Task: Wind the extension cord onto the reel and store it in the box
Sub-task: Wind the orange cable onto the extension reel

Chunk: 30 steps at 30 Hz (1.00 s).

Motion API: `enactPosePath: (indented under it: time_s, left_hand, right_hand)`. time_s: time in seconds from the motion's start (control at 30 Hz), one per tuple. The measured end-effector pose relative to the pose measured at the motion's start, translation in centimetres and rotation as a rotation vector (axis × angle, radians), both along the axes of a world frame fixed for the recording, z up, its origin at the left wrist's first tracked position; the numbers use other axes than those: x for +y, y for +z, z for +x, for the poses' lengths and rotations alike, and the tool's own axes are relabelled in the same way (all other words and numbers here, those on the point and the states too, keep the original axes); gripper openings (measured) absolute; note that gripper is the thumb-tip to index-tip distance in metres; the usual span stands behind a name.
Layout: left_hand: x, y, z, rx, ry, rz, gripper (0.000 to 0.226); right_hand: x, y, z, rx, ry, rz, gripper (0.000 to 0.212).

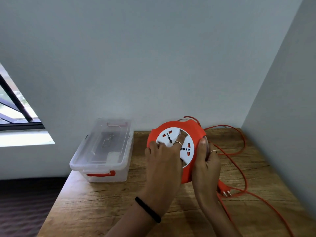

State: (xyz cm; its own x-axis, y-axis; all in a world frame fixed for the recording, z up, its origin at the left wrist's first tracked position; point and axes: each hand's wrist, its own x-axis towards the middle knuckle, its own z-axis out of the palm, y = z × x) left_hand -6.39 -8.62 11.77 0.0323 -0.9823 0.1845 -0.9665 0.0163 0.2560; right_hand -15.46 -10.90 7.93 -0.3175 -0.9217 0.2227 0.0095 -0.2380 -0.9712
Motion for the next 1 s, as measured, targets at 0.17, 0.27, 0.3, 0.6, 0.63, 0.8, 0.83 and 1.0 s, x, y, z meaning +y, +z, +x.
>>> enactPosePath:
  time_s: [0.17, 0.27, 0.3, 0.6, 0.63, 0.8, 0.83, 1.0]
  left_hand:
    - [-1.0, 0.1, 1.2, -0.329, -0.178, -0.153, 0.081]
    - [-1.8, 0.5, 2.2, -0.496, -0.342, -0.249, 0.066]
    - [-2.0, 0.7, 2.8, -0.53, -0.41, -0.269, 0.064]
    - [-2.7, 2.2, 5.7, -0.435, -0.559, -0.025, 0.064]
    - [-2.5, 2.6, 5.8, -0.314, -0.529, -0.017, 0.063]
    - [-0.4, 2.7, 4.2, -0.029, -0.269, -0.132, 0.052]
    - [0.0, 2.3, 3.4, -0.027, -0.24, -0.127, 0.055]
    - [0.5, 0.6, 0.8, -0.082, -0.106, -0.037, 0.064]
  right_hand:
    - [-0.4, 0.2, -0.5, -0.065, -0.032, 0.093, 0.045]
    - [-1.0, 0.0, -1.2, -0.049, 0.001, 0.171, 0.05]
    - [-1.2, -0.2, -1.4, -0.041, 0.02, 0.196, 0.053]
    - [-1.4, -1.9, -1.0, -0.082, 0.077, 0.257, 0.053]
    - [-1.4, -2.1, -1.1, -0.08, 0.06, 0.262, 0.054]
    - [-1.4, -1.9, -1.2, -0.089, 0.013, 0.259, 0.05]
    - [-1.3, -1.7, -1.2, -0.076, 0.011, 0.239, 0.051]
    - [-1.1, -1.3, -1.2, -0.054, 0.012, 0.194, 0.055]
